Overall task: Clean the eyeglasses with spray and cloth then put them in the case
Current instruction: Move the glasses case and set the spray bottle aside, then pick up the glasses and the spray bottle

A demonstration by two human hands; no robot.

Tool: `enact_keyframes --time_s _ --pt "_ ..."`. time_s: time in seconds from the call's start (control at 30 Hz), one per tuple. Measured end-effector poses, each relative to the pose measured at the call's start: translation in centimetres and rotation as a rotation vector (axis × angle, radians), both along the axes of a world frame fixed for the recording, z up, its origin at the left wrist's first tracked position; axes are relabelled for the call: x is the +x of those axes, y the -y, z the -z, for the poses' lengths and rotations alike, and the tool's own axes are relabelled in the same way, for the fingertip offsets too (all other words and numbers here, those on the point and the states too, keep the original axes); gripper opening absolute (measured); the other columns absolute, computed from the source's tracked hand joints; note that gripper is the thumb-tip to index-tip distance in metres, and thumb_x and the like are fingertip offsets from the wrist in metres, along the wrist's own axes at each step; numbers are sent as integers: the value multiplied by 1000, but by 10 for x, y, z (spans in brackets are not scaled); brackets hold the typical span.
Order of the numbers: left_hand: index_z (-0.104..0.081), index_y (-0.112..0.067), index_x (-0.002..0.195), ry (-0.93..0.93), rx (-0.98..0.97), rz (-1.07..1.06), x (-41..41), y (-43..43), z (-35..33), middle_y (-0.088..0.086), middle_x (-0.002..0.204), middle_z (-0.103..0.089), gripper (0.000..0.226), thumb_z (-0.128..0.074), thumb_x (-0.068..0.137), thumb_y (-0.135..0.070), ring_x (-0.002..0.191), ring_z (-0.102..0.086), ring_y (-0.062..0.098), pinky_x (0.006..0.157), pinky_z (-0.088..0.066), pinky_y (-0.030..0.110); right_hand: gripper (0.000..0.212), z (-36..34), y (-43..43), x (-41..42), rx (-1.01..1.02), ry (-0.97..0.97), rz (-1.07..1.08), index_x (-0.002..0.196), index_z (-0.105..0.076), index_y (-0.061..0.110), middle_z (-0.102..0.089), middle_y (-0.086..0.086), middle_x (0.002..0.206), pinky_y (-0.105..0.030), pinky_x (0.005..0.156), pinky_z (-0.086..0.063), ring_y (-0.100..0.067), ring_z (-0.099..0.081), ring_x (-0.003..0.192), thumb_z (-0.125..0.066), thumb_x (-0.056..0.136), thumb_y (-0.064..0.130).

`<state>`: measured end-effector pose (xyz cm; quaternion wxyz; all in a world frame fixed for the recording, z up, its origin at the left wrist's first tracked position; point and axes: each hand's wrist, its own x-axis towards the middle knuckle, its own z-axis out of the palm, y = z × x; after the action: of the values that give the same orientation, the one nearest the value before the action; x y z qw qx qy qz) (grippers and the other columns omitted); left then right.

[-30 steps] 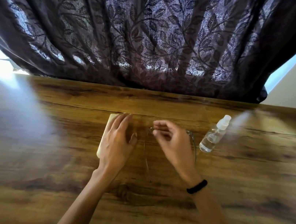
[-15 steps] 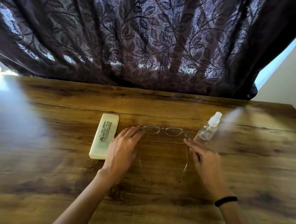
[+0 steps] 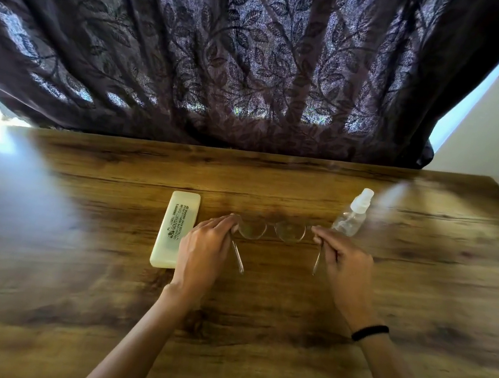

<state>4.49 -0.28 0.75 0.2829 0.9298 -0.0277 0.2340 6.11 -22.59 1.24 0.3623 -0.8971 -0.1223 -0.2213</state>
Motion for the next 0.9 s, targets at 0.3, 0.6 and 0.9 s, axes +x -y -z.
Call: enact_keyframes --time_s 0.3,0.6,0.9 --pt "-68 -5 101 123 -121 4 5 -9 -28 6 78 -73 17 -64 85 -4 58 -58 4 59 -43 7 25 -39 -15 6 208 130 2 107 -66 5 -62 6 97 3 75 -41 5 -59 84 -61 83 7" --pt "-67 -5 105 153 -182 98 19 -17 -37 8 99 -71 19 -62 87 -5 82 -65 10 71 -46 6 21 -41 -25 20 211 180 40 104 -67 5 -69 -4 98 -2 77 -45 -6 -62 85 -60 85 0" --pt "-61 -5 116 427 -152 221 72 -27 -77 14 111 -67 30 -60 86 -9 99 -67 22 84 -55 33 20 -94 -31 55 254 535 -16 103 -66 -1 -66 -5 100 -14 86 -49 -7 -62 95 -58 85 -3"
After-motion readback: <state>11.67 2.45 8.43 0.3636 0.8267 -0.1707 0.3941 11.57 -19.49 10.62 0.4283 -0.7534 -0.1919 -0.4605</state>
